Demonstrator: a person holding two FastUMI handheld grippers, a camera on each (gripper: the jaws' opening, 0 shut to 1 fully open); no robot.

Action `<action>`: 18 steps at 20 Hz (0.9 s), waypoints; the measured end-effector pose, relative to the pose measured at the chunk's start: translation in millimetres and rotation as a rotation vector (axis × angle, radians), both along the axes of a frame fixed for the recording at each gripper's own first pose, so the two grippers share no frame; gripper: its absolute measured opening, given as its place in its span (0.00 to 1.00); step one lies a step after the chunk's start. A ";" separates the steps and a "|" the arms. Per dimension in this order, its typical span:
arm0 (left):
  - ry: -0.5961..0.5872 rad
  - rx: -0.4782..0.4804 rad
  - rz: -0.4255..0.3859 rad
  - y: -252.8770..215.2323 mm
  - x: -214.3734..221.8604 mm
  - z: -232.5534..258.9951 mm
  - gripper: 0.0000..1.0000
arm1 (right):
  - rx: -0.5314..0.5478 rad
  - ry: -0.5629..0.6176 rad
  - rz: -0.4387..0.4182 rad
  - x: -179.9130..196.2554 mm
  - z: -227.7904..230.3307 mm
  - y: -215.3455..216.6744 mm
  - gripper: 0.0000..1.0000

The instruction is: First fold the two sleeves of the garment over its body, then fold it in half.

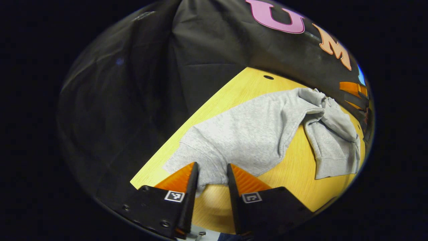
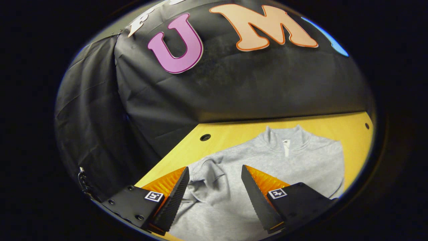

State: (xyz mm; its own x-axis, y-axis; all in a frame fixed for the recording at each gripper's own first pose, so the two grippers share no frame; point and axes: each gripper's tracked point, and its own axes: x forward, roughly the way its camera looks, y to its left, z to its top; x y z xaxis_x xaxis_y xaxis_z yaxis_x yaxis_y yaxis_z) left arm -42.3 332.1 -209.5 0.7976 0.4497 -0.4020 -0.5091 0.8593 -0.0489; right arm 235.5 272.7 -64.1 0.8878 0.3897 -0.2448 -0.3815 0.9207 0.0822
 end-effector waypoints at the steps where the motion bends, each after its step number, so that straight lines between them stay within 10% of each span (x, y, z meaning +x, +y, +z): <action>1: 0.003 0.005 -0.005 -1.9 2.6 1.2 0.34 | -0.007 -0.013 -0.014 -1.6 7.6 -11.4 0.98; 3: 0.020 0.016 -0.004 -1.5 4.1 1.9 0.16 | -0.005 -0.036 -0.051 -7.0 23.2 -35.4 0.97; 9: 0.047 0.006 -0.016 -4.7 5.6 4.0 0.05 | -0.027 -0.098 -0.200 -26.9 56.0 -119.8 0.94; 18: -0.072 -0.069 -0.191 -62.9 47.6 85.0 0.04 | -0.025 -0.143 -0.417 -83.2 84.3 -238.1 0.94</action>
State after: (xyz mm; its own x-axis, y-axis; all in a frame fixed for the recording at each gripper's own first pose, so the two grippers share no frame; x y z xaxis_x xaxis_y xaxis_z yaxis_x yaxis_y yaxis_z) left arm 5.3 269.2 -124.6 0.8935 0.2610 -0.3655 -0.3302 0.9333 -0.1408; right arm 152.3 34.6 20.2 0.9935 -0.0140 -0.1126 0.0176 0.9993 0.0317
